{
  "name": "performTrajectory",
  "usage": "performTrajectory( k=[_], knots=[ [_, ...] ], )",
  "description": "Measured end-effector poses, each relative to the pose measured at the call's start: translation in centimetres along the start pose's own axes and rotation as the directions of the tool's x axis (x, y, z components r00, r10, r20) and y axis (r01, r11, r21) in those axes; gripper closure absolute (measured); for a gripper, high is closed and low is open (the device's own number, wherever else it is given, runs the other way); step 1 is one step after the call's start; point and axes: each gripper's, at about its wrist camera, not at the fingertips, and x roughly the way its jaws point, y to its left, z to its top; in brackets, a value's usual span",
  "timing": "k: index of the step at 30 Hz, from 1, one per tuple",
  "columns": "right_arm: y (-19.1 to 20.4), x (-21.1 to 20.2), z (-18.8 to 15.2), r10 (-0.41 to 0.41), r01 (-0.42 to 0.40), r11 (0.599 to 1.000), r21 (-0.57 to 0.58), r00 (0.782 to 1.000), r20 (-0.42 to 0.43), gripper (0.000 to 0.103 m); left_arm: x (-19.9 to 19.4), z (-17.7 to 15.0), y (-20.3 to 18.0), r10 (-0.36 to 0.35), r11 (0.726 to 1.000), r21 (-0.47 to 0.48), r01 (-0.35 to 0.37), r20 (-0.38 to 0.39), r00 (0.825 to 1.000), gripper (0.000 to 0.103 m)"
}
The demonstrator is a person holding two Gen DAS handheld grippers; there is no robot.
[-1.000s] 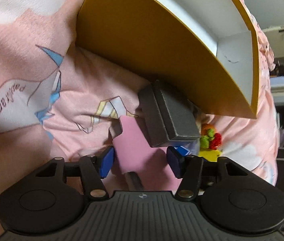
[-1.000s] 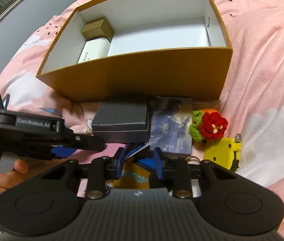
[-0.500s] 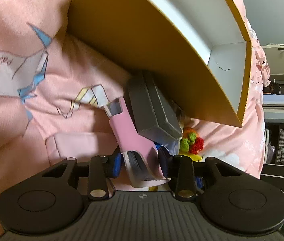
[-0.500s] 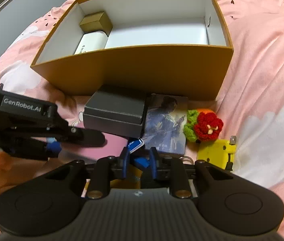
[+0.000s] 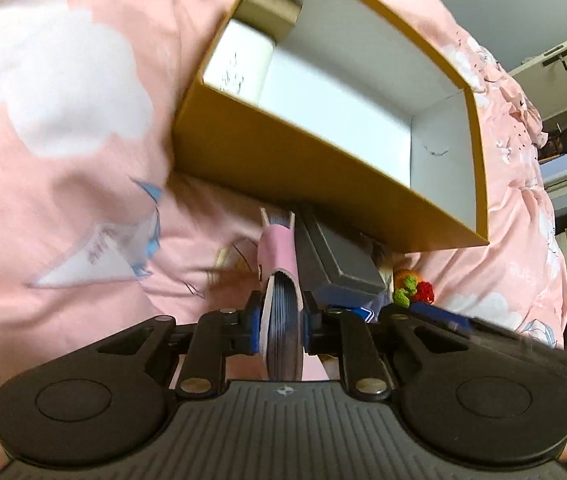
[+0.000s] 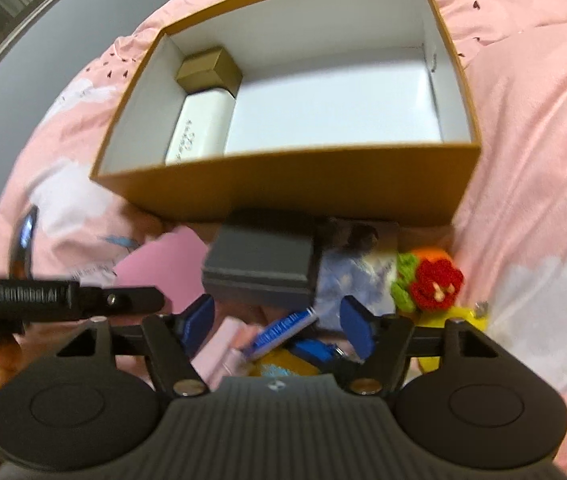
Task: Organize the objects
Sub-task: 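Grasp the pink card holder with the left tool while the right tool grasps the dark grey box, then carry the pink card holder into the box with the left tool while the right carries the grey box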
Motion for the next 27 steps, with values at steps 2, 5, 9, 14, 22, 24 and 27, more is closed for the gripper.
performTrajectory(
  k=[2,5,9,14,22,24,27],
  knots=[
    [0.1,0.5,1.1,0.014,-0.014,1.0,0.014,1.0,-0.02,0.028,-0.4,0.2,0.1,0.001,1.0,0.005,-0.001,0.016,1.0,0.083],
    [0.2,2.0,2.5,-0.002,0.004,1.0,0.024,0.998,-0.061,0.028,-0.6,0.3,-0.2,0.021,1.0,0.021,-0.022,0.048,0.999,0.083],
    [-0.9,4.1,3.7,0.025,-0.014,0.995,0.096,0.993,-0.117,0.032,-1.2,0.6,0.3,0.033,0.999,0.026,-0.036,0.095,0.995,0.083],
    [-1.6,6.4,3.9,0.075,-0.045,0.983,0.176,0.983,-0.167,0.043,-1.4,1.0,1.0,0.039,0.999,0.013,-0.041,0.117,0.992,0.083],
    [0.0,8.4,2.2,0.122,-0.088,0.983,0.163,0.969,-0.215,0.051,-0.3,1.0,2.4,0.087,0.996,0.007,-0.088,0.104,0.991,0.083],
    [-0.2,8.5,2.3,0.124,-0.088,0.98,0.178,0.972,-0.199,0.044,0.0,1.0,2.6,0.091,0.996,0.005,-0.092,0.102,0.991,0.083],
    [-0.4,9.1,2.4,0.122,-0.084,0.976,0.2,0.975,-0.184,0.038,0.1,1.0,2.8,0.098,0.995,0.002,-0.099,0.096,0.99,0.083]
  ],
)
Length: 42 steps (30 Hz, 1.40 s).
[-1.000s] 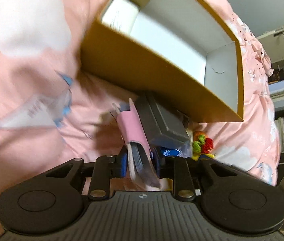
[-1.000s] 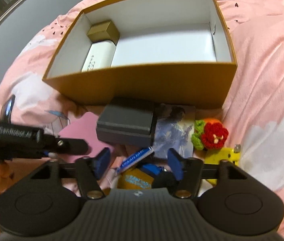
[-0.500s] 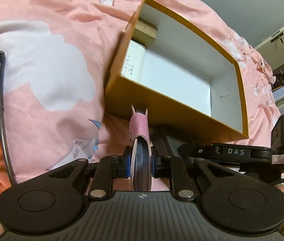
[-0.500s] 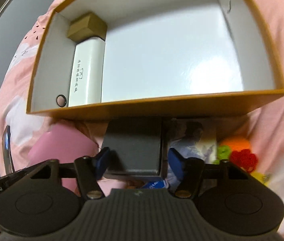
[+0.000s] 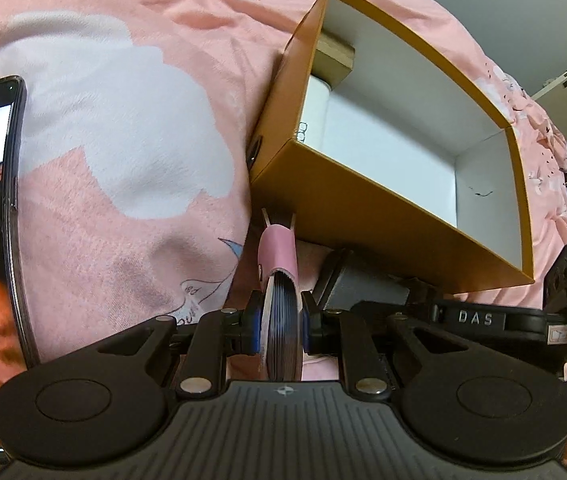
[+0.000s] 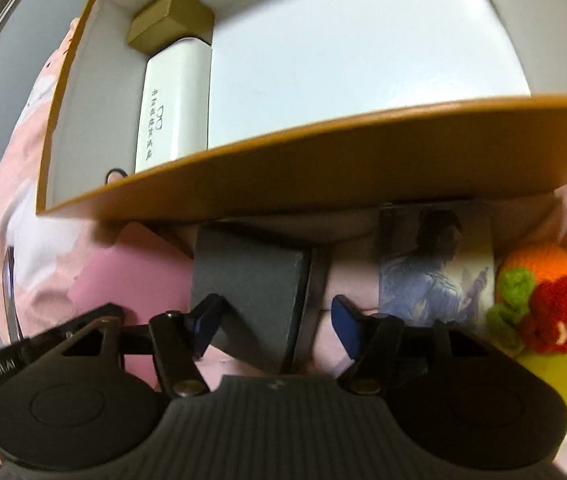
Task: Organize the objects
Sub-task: 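Carry the pink card holder into the box with the left tool while the right carries the grey box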
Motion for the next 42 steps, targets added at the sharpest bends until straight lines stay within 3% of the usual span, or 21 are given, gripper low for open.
performTrajectory(
  k=[6,10,15,23,32,37,42],
  knots=[
    [0.2,1.4,0.6,0.023,-0.023,1.0,0.013,1.0,0.008,0.031,0.3,0.1,0.3,0.009,1.0,-0.007,-0.009,-0.011,1.0,0.083],
    [0.8,0.5,0.0,0.023,-0.022,1.0,-0.014,0.999,0.033,0.047,0.3,-0.1,0.4,0.01,1.0,-0.009,-0.01,-0.016,1.0,0.083],
    [2.2,-2.3,-1.4,0.039,-0.032,0.997,-0.073,0.995,0.095,0.059,-0.7,-0.3,0.5,-0.011,1.0,-0.018,0.011,-0.009,1.0,0.083],
    [4.5,-8.0,-3.2,0.06,-0.024,0.984,-0.178,0.978,0.2,0.062,-5.3,-1.5,-0.5,-0.084,0.996,0.018,0.083,0.051,0.995,0.083],
    [4.1,-16.3,-3.3,0.139,-0.058,0.97,-0.235,0.928,0.346,0.064,-10.6,0.4,-4.6,-0.239,0.966,0.14,0.219,0.156,0.958,0.084],
    [4.0,-19.1,-1.3,0.142,-0.049,0.974,-0.223,0.896,0.421,0.067,-11.2,3.4,-7.5,-0.269,0.954,0.202,0.223,0.24,0.933,0.083],
    [3.2,-19.3,1.6,0.12,-0.042,0.983,-0.179,0.885,0.449,0.067,-8.5,6.6,-8.6,-0.248,0.96,0.19,0.207,0.232,0.941,0.084]
  ],
)
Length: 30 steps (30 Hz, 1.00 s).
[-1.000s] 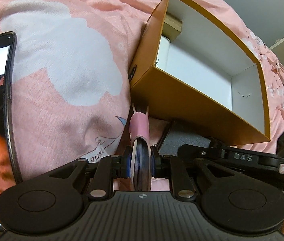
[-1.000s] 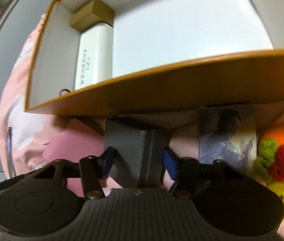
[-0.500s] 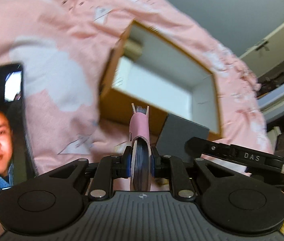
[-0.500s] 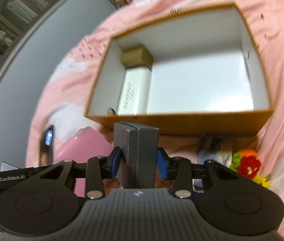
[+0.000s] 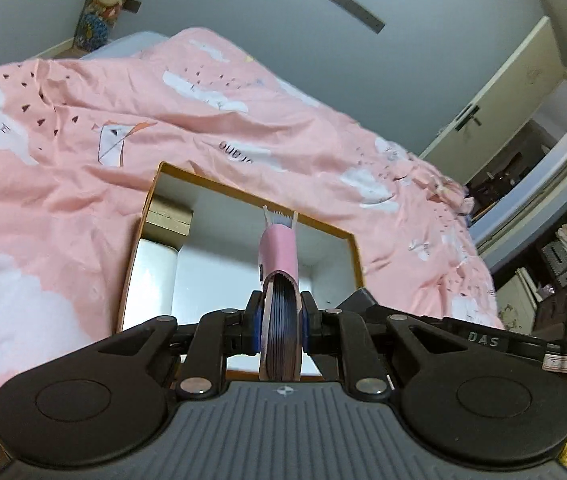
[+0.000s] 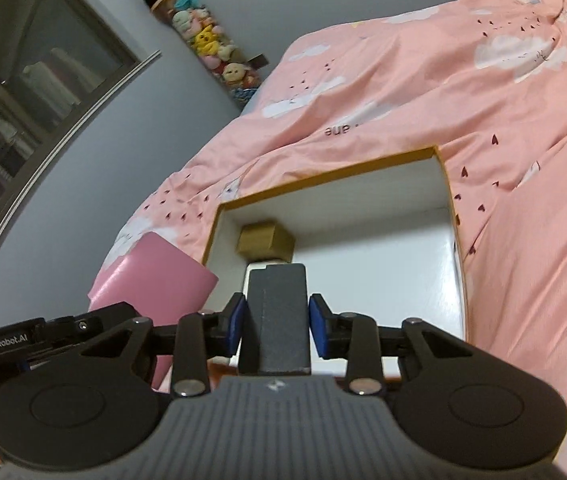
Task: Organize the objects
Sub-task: 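Carry the pink card holder into the box with the left tool while the right carries the grey box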
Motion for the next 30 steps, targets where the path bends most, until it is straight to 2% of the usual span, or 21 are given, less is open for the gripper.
performTrajectory(
  k=[5,11,15,19,24,26,30],
  knots=[
    [-1.5,3.4,1.0,-0.065,0.065,0.998,0.021,0.998,0.005,0.067,5.0,0.0,2.0,0.053,0.996,-0.072,-0.058,-0.07,0.996,0.084],
    [-3.7,7.9,0.8,-0.124,0.126,0.991,0.045,0.991,-0.051,0.067,10.2,-1.4,4.6,0.086,0.978,-0.174,-0.116,-0.168,0.982,0.084],
    [-4.8,9.4,0.4,-0.13,0.135,0.989,0.058,0.988,-0.083,0.067,12.0,-2.5,5.5,0.072,0.968,-0.218,-0.121,-0.22,0.973,0.084],
    [-5.5,10.2,0.3,-0.132,0.139,0.988,0.067,0.986,-0.1,0.067,12.7,-2.8,5.4,0.096,0.968,-0.202,-0.147,-0.242,0.965,0.083],
    [-6.0,10.9,0.2,-0.121,0.13,0.989,0.076,0.985,-0.12,0.067,13.6,-2.4,5.5,0.136,0.962,-0.185,-0.2,-0.311,0.941,0.079],
    [-6.1,10.9,0.1,-0.121,0.13,0.989,0.075,0.985,-0.12,0.067,13.7,-2.2,5.2,0.183,0.96,-0.144,-0.241,-0.33,0.926,0.073],
    [-6.2,10.7,0.1,-0.116,0.125,0.989,0.074,0.986,-0.117,0.067,13.6,-2.4,4.5,0.236,0.958,-0.074,-0.279,-0.352,0.906,0.068]
  ],
)
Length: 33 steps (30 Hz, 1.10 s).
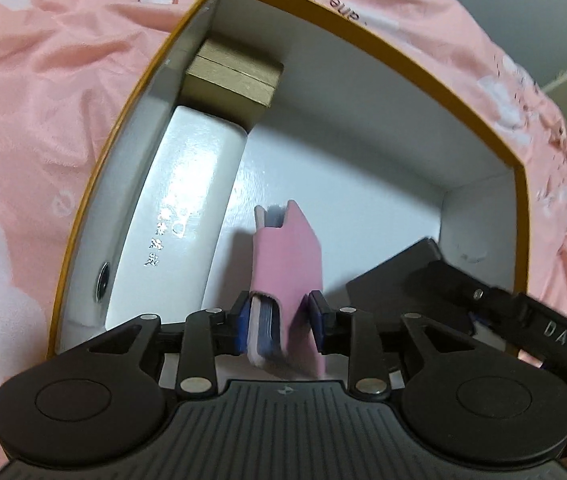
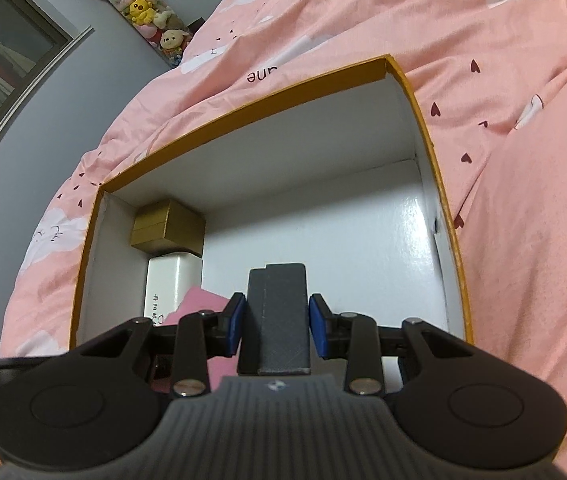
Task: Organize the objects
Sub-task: 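Carry the pink card holder into the box with the left tool while the right carries the grey box, then release the pink card holder with the left tool while the right tool lowers the grey box inside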
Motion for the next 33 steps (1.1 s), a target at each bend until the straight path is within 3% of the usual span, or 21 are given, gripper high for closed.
performTrajectory(
  k=[2,6,12,16,23,27,33],
  knots=[
    [0.0,0.0,0.0,0.002,-0.002,1.0,-0.002,1.0,-0.001,0.067,-0.3,-0.2,-0.5,0.039,0.998,0.043,-0.039,0.002,0.999,0.06],
    [-0.1,0.2,0.0,-0.005,0.005,1.0,0.006,1.0,-0.004,0.067,-1.5,-0.6,-1.3,0.103,0.983,0.148,-0.11,0.052,0.993,0.058],
    [0.7,1.3,0.1,-0.064,0.064,0.998,-0.015,0.998,-0.012,0.067,-1.5,0.9,-3.3,0.096,0.936,0.333,-0.116,0.075,0.993,0.06],
    [1.6,1.8,0.0,-0.086,0.086,0.996,-0.038,0.996,-0.013,0.067,-1.7,1.9,-4.1,0.098,0.927,0.351,-0.13,0.105,0.99,0.064],
    [1.3,2.2,-1.2,-0.077,0.073,0.997,-0.026,0.983,-0.166,0.065,-2.0,2.2,-3.7,0.079,0.927,0.355,-0.118,0.121,0.989,0.064],
    [1.5,3.0,-2.0,-0.086,0.078,0.996,-0.049,0.974,-0.212,0.066,-2.3,2.6,-3.0,0.059,0.936,0.337,-0.097,0.12,0.991,0.064],
    [2.3,3.6,-2.4,-0.073,0.059,0.996,-0.069,0.973,-0.219,0.068,-3.0,3.0,-1.8,0.042,0.944,0.317,-0.087,0.146,0.988,0.064]
  ],
)
